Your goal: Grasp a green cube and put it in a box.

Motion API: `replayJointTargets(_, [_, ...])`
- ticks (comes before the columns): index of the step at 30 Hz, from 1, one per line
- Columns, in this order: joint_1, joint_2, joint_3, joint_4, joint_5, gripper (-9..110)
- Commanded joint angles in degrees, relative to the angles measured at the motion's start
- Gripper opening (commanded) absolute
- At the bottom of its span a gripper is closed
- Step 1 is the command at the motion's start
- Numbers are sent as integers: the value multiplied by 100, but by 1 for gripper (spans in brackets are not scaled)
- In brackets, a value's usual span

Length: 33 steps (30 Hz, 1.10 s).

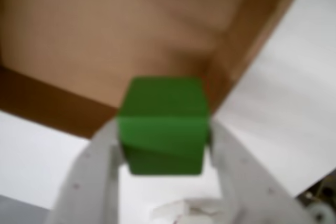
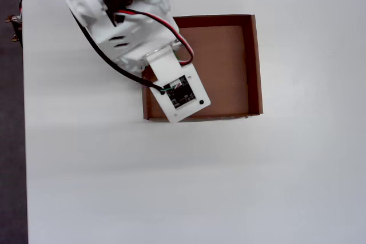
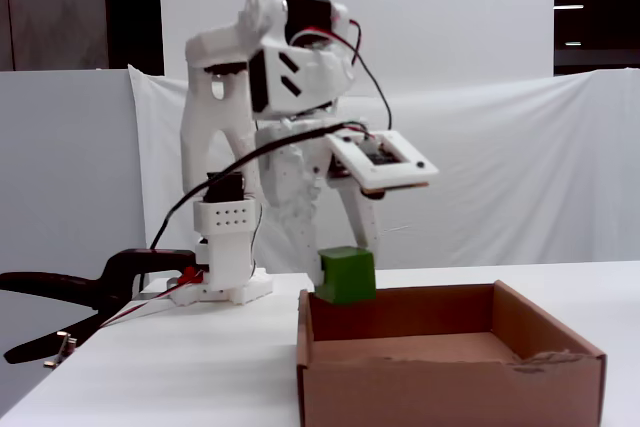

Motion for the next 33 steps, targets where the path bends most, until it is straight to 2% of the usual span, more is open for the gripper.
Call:
replayJointTargets(1, [-255,-88,-483,-70,79,13])
replayJointTargets(13, [-870,-1151,-510,-343,325,14])
replayJointTargets(33, [-984,-1143,308,-905,360,15])
